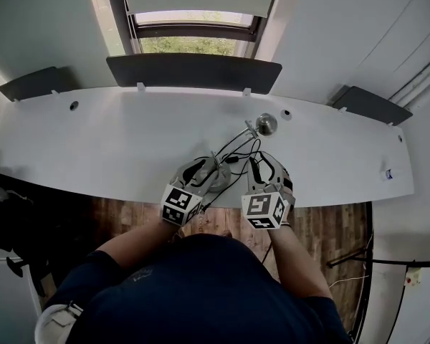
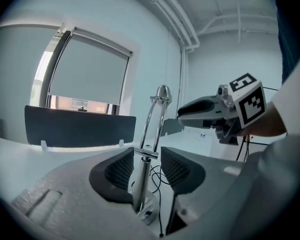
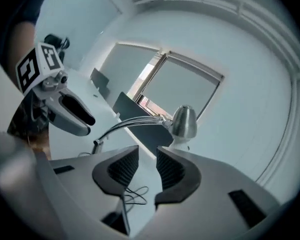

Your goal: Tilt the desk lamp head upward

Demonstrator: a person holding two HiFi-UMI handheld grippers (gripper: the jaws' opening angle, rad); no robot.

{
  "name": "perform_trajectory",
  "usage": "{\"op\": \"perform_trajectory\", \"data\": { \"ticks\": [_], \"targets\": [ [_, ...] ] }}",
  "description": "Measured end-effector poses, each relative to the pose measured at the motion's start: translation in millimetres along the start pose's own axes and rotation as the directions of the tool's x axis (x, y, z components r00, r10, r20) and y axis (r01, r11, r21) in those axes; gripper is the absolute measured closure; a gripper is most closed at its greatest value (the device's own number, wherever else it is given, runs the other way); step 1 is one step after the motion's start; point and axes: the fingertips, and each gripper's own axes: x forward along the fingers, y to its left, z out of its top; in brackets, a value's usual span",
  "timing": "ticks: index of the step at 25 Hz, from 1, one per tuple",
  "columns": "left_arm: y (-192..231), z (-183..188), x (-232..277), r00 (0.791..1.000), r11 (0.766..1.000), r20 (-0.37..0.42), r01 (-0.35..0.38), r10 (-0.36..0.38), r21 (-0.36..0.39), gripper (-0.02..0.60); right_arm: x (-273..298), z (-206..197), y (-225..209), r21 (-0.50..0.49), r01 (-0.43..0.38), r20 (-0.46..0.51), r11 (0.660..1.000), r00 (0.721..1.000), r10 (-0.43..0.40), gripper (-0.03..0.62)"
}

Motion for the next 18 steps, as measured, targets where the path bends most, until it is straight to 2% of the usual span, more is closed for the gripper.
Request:
{"op": "perform_trajectory", "data": {
  "ticks": [3, 7, 13, 18],
  "targets": [
    [-4, 12, -6, 1.000, 1.000, 0.021, 0.016, -0.015, -0.018, 0.445, -3, 1, 12, 0.179, -0.062, 0.045, 0.982, 0.997, 0.055, 0.523],
    [-9, 28, -14, 0.996, 0.998, 0.065, 0.057, -0.054, -0.041, 0.487, -5, 4, 26, 0.386, -0.158, 0.111, 0.909, 0.986, 0.124, 0.563],
    [-18, 55, -19, 0.992, 0.998, 0.106, 0.066, -0.065, -0.006, 0.571, -15, 19, 37, 0.436, -0.213, 0.174, 0.874, 0.973, 0.150, 0.580],
    [-21, 59, -20, 0.993, 0.997, 0.103, 0.067, -0.064, -0.032, 0.575, -21, 30, 48, 0.453, -0.251, 0.225, 0.855, 0.961, 0.163, 0.583]
  ]
}}
